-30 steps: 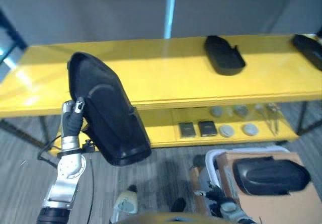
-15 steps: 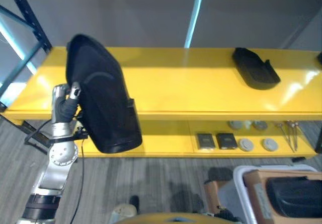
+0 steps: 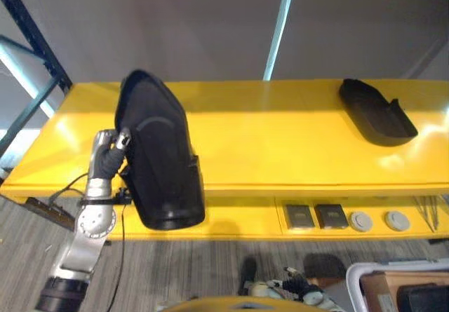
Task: Move parts from the plastic box to the shelf.
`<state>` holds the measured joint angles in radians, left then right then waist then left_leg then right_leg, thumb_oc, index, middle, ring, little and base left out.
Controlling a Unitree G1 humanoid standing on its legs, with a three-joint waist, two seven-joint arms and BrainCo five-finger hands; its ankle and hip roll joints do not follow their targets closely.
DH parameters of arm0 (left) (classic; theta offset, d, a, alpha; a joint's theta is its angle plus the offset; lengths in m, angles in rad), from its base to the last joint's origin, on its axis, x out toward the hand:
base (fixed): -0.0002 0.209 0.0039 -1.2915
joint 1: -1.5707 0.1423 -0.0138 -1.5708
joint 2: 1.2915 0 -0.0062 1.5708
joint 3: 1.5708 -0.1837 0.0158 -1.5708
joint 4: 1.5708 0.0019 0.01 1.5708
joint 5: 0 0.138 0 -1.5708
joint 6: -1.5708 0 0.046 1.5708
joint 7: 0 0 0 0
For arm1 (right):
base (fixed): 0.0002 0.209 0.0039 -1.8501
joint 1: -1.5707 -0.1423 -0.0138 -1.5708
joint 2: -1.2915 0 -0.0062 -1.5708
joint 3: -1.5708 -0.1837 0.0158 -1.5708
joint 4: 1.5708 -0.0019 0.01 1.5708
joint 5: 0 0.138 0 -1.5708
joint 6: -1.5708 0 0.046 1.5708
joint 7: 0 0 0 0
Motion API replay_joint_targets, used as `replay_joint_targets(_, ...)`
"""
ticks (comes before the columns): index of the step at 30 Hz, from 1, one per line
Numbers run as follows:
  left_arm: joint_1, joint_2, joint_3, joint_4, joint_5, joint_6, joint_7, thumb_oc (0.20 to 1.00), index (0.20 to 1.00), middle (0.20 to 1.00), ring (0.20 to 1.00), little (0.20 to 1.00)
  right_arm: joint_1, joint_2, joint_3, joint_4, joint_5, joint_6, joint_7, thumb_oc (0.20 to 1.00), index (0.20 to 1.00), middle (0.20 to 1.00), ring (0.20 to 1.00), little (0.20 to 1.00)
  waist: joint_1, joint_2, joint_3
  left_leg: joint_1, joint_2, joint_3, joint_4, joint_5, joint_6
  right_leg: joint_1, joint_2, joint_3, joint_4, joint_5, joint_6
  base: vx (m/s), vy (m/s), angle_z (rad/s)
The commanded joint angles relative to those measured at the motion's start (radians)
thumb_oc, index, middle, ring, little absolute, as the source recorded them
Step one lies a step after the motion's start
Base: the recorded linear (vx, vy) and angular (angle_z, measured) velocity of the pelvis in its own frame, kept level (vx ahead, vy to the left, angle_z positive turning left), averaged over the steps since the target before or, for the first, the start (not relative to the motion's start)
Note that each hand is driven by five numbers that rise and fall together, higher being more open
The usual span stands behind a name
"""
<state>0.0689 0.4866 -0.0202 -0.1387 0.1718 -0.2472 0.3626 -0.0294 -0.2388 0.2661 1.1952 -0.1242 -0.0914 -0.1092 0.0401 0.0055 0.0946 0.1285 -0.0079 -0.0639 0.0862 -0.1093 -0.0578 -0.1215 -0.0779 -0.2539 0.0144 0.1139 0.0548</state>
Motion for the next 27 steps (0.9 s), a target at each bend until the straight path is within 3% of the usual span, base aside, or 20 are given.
replay_joint_targets(1,-0.108,-0.008,0.040,-0.080,-0.100,-0.059,0.011,0.200,0.200,0.200,0.200,0.200,-0.008,-0.017,0.033,0.016,0.020,-0.008,0.007,1.000,1.000,1.000,1.000,1.000,-0.008,-0.040,0.059,-0.161,0.021,0.035,0.312,0.037,-0.065,0.138,-0.042,0.000,-0.102,-0.062,0.054,0.02,-0.096,0.43)
replay_joint_targets(2,-0.118,-0.014,0.031,-0.075,-0.114,-0.057,0.002,0.200,0.200,0.200,0.200,0.200,-0.013,-0.027,0.024,0.024,0.028,-0.006,0.004,1.000,1.000,1.000,1.000,1.000,-0.012,-0.042,0.066,-0.198,0.035,0.051,0.339,0.046,-0.071,0.144,-0.041,-0.011,-0.102,-0.074,0.049,0.11,-0.110,0.24)
replay_joint_targets(5,-0.160,-0.027,0.010,-0.051,-0.202,-0.039,-0.064,0.200,0.200,0.200,0.200,0.200,-0.016,-0.051,-0.006,0.055,0.052,0.002,0.006,1.000,1.000,1.000,1.000,1.000,-0.025,-0.039,0.052,-0.195,0.110,0.122,0.121,0.027,-0.049,0.158,-0.048,-0.021,-0.102,-0.100,0.062,0.17,0.019,0.13)
replay_joint_targets(9,-0.247,-0.029,-0.053,0.044,-0.337,0.020,-0.156,0.200,0.200,0.200,0.200,0.200,-0.008,-0.058,-0.040,0.044,0.081,0.007,0.013,1.000,1.000,1.000,1.000,1.000,-0.065,-0.007,0.001,-0.089,0.114,0.121,-0.101,0.065,-0.037,0.168,-0.028,0.011,-0.102,-0.114,0.068,0.21,0.080,-0.24)
replay_joint_targets(16,-0.386,0.020,-0.109,0.189,-0.372,0.122,-0.236,0.200,0.200,0.200,0.200,0.200,0.000,-0.027,0.048,0.033,-0.007,0.036,0.076,1.000,1.000,1.000,1.000,1.000,-0.096,0.008,-0.009,-0.015,0.112,0.166,-0.173,0.058,-0.027,0.145,-0.017,0.066,-0.102,-0.104,0.074,0.09,0.051,-0.38)
replay_joint_targets(22,-0.609,0.021,-0.175,0.430,-0.350,0.189,-0.206,0.200,0.200,0.200,0.200,0.200,-0.013,-0.011,0.117,0.014,-0.039,0.047,0.105,1.000,1.000,1.000,1.000,1.000,-0.129,0.011,0.016,-0.038,0.118,0.185,-0.173,0.055,-0.025,0.091,-0.006,0.092,-0.102,-0.098,0.082,-0.01,0.003,-0.22)
replay_joint_targets(27,-0.680,0.008,-0.197,0.508,-0.366,0.210,-0.192,0.200,0.200,0.200,0.200,0.200,-0.038,-0.015,0.111,0.009,-0.020,0.053,0.097,1.000,1.000,1.000,1.000,1.000,-0.135,0.012,0.037,-0.056,0.117,0.188,-0.173,0.058,-0.025,0.067,-0.004,0.096,-0.102,-0.095,0.085,-0.03,-0.006,-0.03)
